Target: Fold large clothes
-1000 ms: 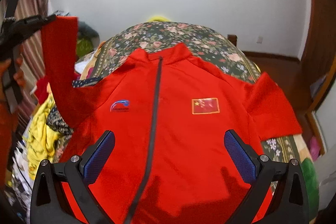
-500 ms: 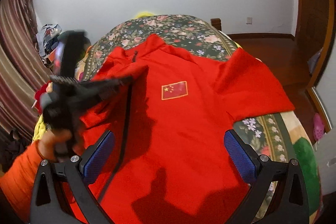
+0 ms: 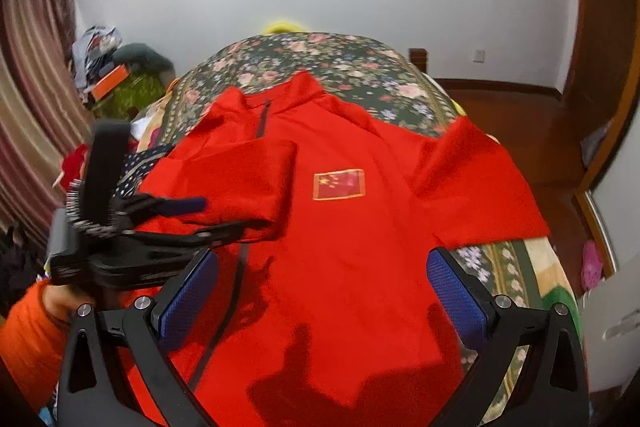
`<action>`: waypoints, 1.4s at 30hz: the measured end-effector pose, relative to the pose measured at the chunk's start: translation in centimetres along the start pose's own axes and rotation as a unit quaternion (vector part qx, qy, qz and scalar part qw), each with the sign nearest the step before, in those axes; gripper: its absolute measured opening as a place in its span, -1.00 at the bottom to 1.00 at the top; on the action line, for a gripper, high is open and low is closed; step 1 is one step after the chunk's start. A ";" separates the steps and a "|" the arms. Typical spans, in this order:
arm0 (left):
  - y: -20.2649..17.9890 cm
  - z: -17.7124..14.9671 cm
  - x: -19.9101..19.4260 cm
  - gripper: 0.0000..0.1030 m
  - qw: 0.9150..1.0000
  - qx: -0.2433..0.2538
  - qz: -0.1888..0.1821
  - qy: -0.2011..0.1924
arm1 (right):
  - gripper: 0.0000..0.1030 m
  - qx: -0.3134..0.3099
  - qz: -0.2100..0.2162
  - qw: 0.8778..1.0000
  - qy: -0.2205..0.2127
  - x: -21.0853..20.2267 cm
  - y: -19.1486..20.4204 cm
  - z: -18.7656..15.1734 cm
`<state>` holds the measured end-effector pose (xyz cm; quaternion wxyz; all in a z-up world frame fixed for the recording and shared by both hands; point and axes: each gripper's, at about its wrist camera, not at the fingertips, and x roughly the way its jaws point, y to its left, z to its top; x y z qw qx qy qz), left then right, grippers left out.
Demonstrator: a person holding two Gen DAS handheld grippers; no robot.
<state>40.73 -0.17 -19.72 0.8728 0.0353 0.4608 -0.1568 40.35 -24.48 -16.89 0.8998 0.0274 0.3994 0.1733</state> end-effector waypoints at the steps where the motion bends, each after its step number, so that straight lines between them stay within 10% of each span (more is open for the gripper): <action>1: 0.8 -0.2 -0.7 0.42 1.000 0.000 0.008 -0.005 | 1.00 -0.010 0.003 1.000 0.001 0.2 0.8 0.3; 17: 22.4 -10.8 -4.3 0.59 0.970 -0.199 0.139 0.009 | 0.98 -0.196 0.051 0.975 0.091 13.3 16.3 1.5; 28: 21.8 -13.6 -0.6 0.68 0.968 -0.160 0.193 0.024 | 0.26 -0.287 0.001 0.953 0.102 21.7 20.4 0.7; 33: 22.1 -13.7 0.1 0.78 0.966 -0.160 0.200 0.023 | -0.73 -0.296 0.008 0.951 0.092 21.7 20.6 0.8; 42: 22.3 -13.0 0.8 0.80 0.964 -0.160 0.207 0.039 | -0.87 -0.173 0.010 0.984 0.027 15.1 13.9 5.5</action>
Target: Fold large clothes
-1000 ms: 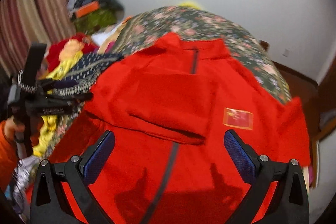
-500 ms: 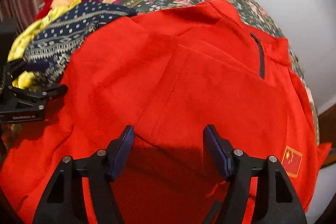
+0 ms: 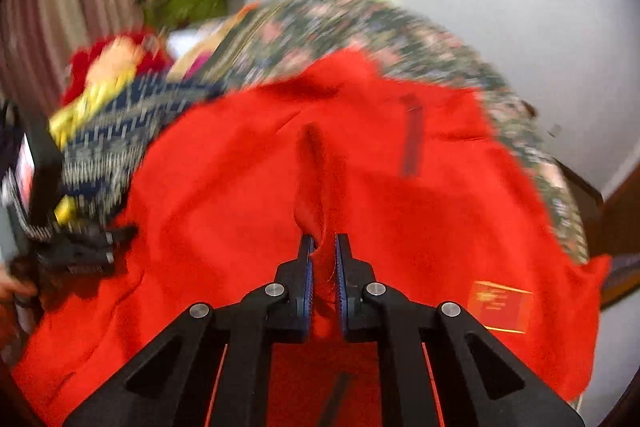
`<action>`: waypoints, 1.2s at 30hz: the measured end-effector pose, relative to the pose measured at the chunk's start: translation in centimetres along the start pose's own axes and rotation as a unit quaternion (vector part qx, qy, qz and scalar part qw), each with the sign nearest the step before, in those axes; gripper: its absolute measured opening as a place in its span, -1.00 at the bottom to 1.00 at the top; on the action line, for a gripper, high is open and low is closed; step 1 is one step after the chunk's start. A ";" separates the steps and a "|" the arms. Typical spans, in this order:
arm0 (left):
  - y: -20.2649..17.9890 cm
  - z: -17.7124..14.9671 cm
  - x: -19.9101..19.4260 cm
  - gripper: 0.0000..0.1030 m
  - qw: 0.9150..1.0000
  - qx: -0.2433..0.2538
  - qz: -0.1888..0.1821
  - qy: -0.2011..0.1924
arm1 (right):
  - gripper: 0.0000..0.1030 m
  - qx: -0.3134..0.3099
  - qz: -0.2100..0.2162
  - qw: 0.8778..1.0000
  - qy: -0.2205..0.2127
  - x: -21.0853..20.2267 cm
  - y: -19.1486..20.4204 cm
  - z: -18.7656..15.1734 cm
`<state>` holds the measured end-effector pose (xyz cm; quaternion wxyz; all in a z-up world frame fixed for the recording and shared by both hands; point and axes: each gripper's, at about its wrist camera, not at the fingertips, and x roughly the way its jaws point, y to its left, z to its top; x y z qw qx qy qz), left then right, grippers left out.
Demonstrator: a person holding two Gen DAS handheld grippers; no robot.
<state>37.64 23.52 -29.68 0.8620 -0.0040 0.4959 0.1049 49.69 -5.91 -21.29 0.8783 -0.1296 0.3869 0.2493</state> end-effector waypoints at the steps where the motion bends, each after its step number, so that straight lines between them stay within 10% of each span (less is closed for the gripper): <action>1: 0.0 0.1 0.1 0.80 1.000 -0.001 0.002 0.003 | -0.87 0.013 -0.001 1.000 -0.007 -1.0 -1.1 0.2; 8: -0.3 0.4 0.5 0.84 1.000 -0.011 0.016 0.010 | -0.87 0.139 -0.018 0.989 -0.052 -8.0 -11.8 -1.4; 15: -0.5 0.7 0.9 0.86 0.999 -0.018 0.028 0.018 | -0.87 0.199 -0.036 0.979 0.003 -7.5 -18.7 -6.9; 24: -0.6 0.7 1.2 0.87 0.999 -0.016 0.033 0.022 | -0.85 0.149 -0.105 0.980 0.082 -3.1 -20.7 -11.3; 29: -0.7 0.7 1.4 0.88 0.999 -0.014 0.035 0.022 | -0.83 0.082 -0.237 0.958 0.139 -1.8 -20.8 -12.3; 36: -0.6 0.9 1.2 0.88 0.999 -0.017 0.036 0.034 | -0.82 0.162 -0.198 0.957 0.136 -4.4 -24.1 -14.0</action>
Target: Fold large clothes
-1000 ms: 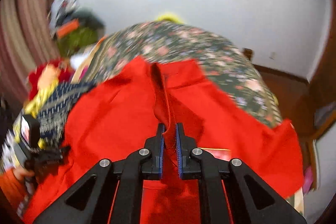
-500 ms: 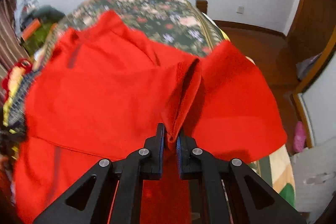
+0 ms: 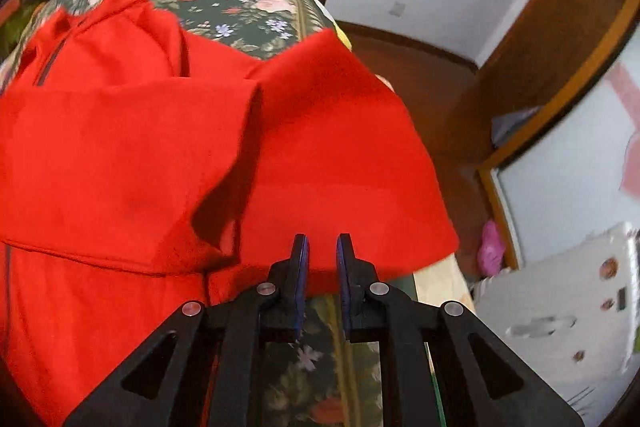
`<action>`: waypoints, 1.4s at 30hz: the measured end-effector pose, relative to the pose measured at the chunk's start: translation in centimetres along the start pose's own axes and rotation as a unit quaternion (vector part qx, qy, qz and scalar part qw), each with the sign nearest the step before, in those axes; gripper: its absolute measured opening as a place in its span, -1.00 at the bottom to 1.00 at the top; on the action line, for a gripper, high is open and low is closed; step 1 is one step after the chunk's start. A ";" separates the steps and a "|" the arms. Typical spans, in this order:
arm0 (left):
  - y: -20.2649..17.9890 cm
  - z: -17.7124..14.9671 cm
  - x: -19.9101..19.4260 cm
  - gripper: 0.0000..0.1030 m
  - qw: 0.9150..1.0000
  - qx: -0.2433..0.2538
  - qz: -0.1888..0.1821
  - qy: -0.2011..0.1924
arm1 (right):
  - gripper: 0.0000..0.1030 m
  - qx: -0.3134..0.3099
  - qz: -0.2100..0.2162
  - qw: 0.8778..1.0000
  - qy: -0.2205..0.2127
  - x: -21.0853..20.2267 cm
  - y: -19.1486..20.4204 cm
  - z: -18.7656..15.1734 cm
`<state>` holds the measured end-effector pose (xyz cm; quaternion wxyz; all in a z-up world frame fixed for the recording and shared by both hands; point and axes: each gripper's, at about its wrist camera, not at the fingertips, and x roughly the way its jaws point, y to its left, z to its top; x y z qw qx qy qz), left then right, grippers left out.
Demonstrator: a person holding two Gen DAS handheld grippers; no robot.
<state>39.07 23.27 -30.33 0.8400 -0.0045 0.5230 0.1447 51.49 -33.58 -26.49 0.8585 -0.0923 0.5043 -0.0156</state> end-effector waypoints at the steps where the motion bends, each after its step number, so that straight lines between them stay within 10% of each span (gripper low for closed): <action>1: 0.1 0.2 -0.3 0.86 1.000 0.000 0.002 0.005 | -0.82 0.010 0.015 1.000 0.005 -0.3 -0.5 -0.2; 11: -1.9 2.2 -8.5 0.80 0.997 0.020 -0.033 -0.060 | -0.82 0.083 0.139 0.987 -0.001 -3.4 -5.5 -1.0; 20: -11.5 4.9 -9.8 0.80 0.991 0.064 -0.102 -0.064 | -0.79 -0.002 0.086 0.996 0.003 2.0 -1.8 0.9; 21: -12.8 5.1 -9.6 0.80 0.989 0.073 -0.109 -0.062 | -0.66 -0.012 0.059 0.998 -0.004 2.1 -1.7 0.8; 23: -14.6 5.3 -9.1 0.80 0.988 0.087 -0.115 -0.059 | 0.88 -0.019 -0.017 0.999 -0.025 2.2 -2.4 0.3; 24: -16.0 5.4 -8.9 0.80 0.987 0.095 -0.120 -0.058 | 1.00 -0.017 -0.024 0.999 -0.033 2.6 -3.5 -0.1; 28: -19.7 5.9 -8.3 0.80 0.982 0.108 -0.143 -0.053 | 0.99 0.088 0.120 0.989 0.014 3.6 -8.9 -1.3; 37: -25.5 6.2 -6.9 0.87 0.980 0.132 -0.144 -0.049 | 0.93 0.223 0.276 0.934 0.028 4.2 -15.0 -3.7; 42: -26.1 5.9 -6.6 0.98 0.980 0.132 -0.137 -0.065 | 0.59 0.270 0.303 0.912 0.058 7.9 -15.0 -3.3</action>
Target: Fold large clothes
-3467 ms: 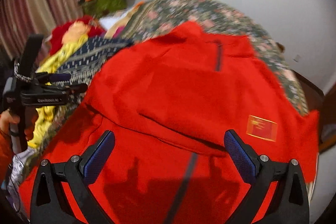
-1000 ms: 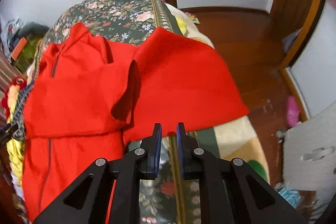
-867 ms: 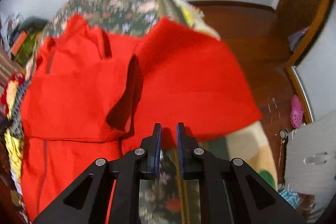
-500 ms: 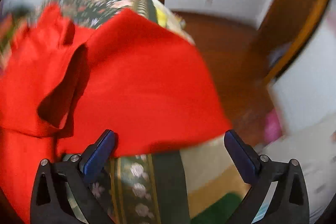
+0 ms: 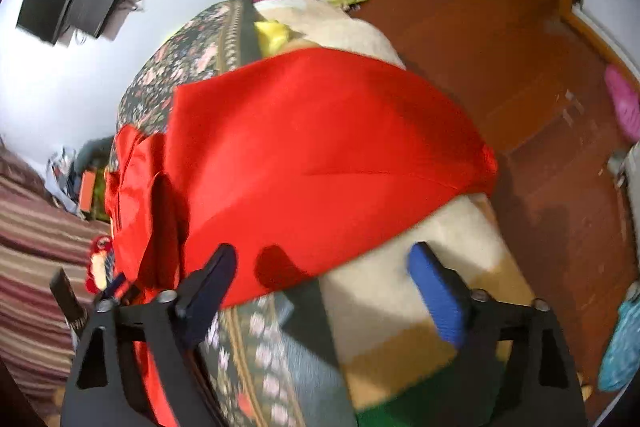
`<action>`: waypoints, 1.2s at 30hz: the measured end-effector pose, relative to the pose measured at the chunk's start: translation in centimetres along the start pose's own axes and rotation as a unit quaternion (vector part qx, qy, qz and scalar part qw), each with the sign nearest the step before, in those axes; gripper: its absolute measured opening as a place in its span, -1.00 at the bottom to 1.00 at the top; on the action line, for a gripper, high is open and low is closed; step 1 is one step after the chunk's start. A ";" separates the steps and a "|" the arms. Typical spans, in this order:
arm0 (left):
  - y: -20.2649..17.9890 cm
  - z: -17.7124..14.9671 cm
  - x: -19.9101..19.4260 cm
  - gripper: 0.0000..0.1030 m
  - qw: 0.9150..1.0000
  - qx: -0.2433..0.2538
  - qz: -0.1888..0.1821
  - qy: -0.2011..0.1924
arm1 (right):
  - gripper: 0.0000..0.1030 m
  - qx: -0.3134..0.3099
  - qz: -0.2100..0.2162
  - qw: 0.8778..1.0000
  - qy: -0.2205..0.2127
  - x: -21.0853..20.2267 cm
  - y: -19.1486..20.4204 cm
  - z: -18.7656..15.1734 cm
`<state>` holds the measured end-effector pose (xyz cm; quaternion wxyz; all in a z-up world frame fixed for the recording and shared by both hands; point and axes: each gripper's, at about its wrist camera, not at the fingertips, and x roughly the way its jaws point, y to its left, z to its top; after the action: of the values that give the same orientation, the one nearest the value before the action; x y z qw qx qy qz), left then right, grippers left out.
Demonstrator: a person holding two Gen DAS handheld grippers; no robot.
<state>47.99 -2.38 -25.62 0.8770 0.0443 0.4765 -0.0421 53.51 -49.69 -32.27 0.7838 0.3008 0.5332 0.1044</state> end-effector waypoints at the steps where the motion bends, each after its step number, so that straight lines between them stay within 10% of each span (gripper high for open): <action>1: 0.1 0.0 0.1 0.99 1.000 -0.002 -0.001 -0.003 | 0.56 0.006 -0.002 1.000 -0.002 0.4 -0.3 0.3; 5: 0.2 -0.1 0.2 0.99 1.000 -0.004 -0.006 -0.007 | 0.36 0.025 -0.003 0.999 -0.034 1.4 -0.8 1.7; 11: 0.1 -0.2 0.3 1.00 1.000 -0.001 0.001 -0.011 | -0.82 0.003 -0.066 0.995 -0.080 0.3 0.1 3.3; 25: 2.0 -3.0 -4.4 0.99 1.000 0.001 0.001 -0.015 | -0.88 -0.193 -0.040 0.959 -0.206 -11.7 18.3 1.3; 36: 8.1 -6.2 -11.2 0.99 0.998 -0.018 0.016 -0.064 | -0.88 -0.324 0.008 0.941 -0.102 -2.3 34.1 -7.7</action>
<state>37.71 6.74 -19.32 0.9070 0.0336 0.4192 -0.0219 51.03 -20.89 -12.57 0.8881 0.0439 0.3854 0.2467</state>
